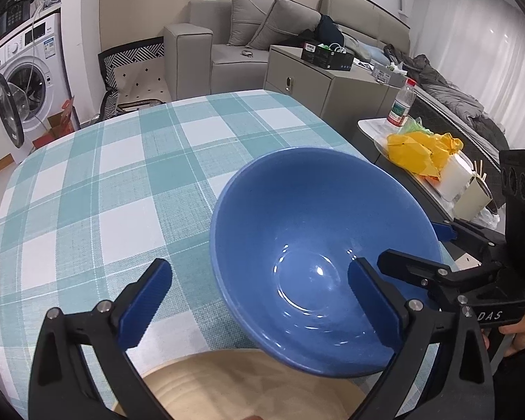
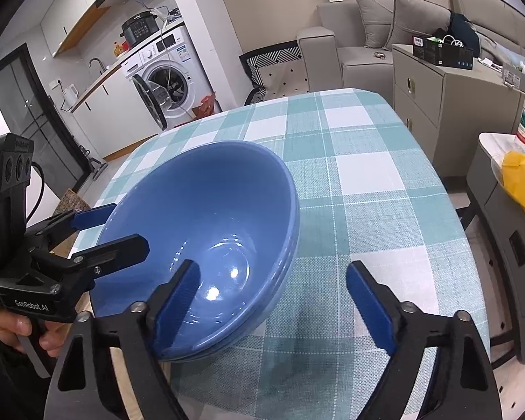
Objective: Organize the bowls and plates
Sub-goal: 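Move both tools to the rim of the three nested blue bowls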
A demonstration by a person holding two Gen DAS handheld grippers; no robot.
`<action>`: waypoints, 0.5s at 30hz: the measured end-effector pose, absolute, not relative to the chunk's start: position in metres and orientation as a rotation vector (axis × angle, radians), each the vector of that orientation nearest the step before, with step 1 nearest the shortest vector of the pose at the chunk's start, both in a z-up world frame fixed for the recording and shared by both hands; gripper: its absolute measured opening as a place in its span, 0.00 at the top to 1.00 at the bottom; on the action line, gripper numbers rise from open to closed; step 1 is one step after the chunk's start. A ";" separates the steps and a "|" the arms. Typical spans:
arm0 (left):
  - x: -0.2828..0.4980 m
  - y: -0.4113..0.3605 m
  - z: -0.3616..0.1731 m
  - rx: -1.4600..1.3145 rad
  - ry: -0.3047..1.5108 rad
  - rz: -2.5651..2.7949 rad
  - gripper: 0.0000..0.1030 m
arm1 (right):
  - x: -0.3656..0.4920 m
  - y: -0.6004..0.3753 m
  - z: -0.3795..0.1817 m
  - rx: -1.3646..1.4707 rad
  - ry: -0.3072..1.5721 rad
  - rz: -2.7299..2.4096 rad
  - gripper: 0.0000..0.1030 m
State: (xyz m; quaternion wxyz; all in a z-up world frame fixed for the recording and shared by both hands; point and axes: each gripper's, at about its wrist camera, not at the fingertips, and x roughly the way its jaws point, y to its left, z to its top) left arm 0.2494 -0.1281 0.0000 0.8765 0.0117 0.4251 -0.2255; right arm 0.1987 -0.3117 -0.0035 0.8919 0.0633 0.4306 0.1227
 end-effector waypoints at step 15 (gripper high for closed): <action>0.248 -0.130 -0.001 0.022 0.889 -0.499 0.29 | 0.199 -0.312 -0.008 0.152 0.904 0.263 0.27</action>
